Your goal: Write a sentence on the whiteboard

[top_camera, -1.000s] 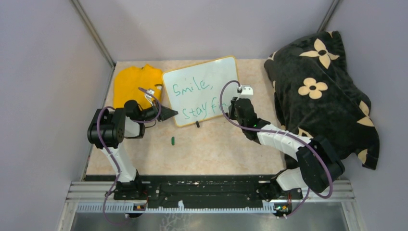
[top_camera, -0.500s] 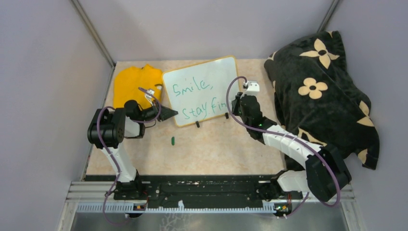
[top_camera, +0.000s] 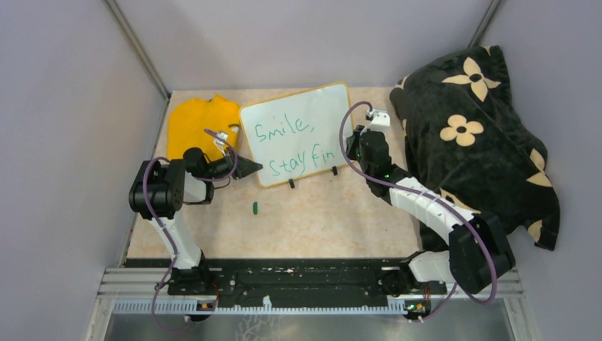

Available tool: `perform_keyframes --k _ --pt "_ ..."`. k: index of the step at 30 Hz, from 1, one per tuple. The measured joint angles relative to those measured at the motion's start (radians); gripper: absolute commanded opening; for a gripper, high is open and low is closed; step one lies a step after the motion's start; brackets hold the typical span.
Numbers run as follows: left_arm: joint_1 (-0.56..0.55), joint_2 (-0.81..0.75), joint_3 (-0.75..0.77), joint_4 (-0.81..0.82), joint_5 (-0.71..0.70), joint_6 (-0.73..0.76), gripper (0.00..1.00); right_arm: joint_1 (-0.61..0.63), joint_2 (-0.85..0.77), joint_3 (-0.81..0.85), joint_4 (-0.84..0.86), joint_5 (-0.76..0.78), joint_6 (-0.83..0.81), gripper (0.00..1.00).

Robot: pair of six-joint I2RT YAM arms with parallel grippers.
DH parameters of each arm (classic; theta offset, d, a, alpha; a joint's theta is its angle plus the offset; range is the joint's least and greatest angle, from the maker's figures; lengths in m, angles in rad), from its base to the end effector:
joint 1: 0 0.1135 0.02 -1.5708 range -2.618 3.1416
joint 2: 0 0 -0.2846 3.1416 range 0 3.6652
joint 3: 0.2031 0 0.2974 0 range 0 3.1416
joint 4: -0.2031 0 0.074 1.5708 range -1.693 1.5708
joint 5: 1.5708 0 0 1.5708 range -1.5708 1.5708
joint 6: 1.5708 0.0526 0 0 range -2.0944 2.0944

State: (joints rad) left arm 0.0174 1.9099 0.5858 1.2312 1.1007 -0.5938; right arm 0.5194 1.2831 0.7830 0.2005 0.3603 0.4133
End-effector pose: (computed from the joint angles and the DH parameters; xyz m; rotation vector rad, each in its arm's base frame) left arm 0.3421 -0.0409 0.1050 0.3635 1.7551 -1.3255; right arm 0.3055 0.1533 0.2630 0.1498 1.8561 0.3119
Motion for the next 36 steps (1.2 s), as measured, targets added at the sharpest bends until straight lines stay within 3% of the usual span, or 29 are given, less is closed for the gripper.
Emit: perform_keyframes --k 36 --pt "0.000 0.000 0.002 -0.001 0.000 0.000 0.00 -0.011 0.094 0.030 0.043 -0.029 0.017 0.00"
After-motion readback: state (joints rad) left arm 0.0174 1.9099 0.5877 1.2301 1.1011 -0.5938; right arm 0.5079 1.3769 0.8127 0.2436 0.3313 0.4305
